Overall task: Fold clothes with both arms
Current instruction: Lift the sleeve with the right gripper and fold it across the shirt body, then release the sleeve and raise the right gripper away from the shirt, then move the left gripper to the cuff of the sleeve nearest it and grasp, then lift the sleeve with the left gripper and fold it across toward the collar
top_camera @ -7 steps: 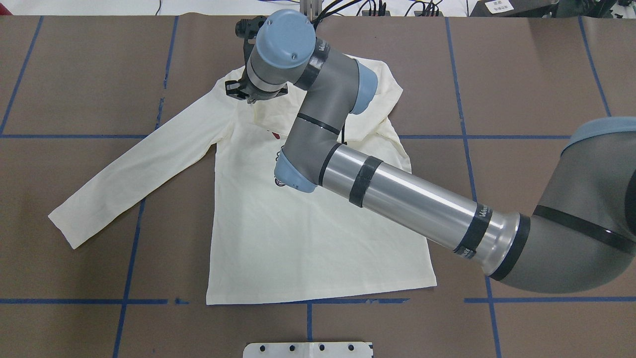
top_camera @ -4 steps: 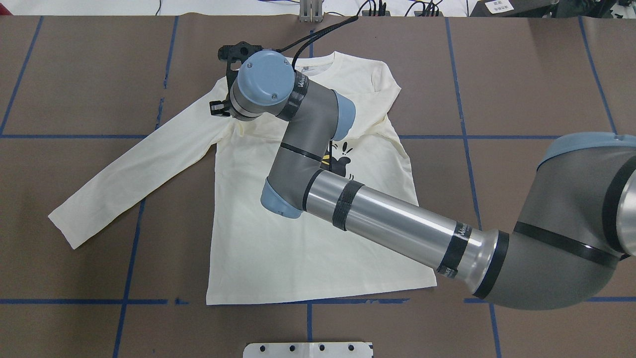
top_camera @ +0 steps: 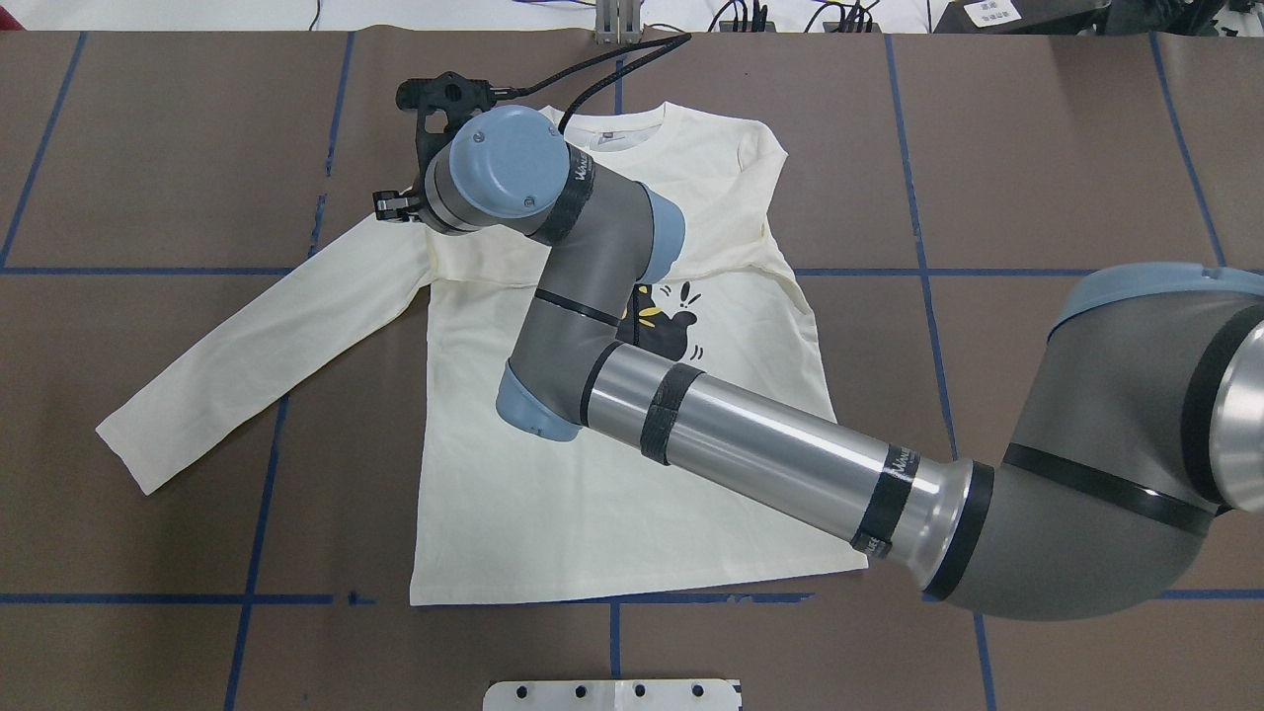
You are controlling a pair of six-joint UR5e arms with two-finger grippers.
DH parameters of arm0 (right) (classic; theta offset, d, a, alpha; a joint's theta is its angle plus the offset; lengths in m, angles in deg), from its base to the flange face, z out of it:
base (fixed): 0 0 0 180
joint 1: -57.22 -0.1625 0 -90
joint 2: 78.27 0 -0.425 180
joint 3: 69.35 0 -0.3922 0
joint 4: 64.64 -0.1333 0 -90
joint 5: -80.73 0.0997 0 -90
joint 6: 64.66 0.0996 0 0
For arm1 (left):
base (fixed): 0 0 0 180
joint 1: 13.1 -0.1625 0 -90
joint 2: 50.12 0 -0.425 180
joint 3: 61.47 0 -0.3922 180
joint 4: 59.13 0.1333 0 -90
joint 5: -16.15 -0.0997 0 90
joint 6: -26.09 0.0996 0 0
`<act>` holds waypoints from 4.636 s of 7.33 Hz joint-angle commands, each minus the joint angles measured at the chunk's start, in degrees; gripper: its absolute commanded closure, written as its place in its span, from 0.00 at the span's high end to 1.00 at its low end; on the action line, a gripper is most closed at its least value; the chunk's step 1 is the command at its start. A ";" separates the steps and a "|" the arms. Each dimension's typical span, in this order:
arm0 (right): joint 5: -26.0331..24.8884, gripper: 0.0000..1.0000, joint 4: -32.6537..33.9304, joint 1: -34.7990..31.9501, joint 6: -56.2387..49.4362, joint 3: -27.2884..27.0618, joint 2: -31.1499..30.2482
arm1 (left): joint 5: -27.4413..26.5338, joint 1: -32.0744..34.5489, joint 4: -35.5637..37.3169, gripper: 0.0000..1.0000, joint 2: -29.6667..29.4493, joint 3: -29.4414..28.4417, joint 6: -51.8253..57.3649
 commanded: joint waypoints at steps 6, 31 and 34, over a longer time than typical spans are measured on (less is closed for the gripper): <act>14.69 1.00 43.64 -9.26 3.91 -31.23 -15.74 | -3.15 -14.90 -9.56 1.00 4.03 7.33 -39.57; 26.22 1.00 55.13 -22.47 -25.57 -57.94 -47.36 | -30.24 -52.91 -14.50 0.00 13.29 15.97 -90.00; 26.22 1.00 55.13 -22.64 -25.57 -57.94 -47.53 | -29.97 -52.82 -9.80 0.00 12.86 20.69 -89.82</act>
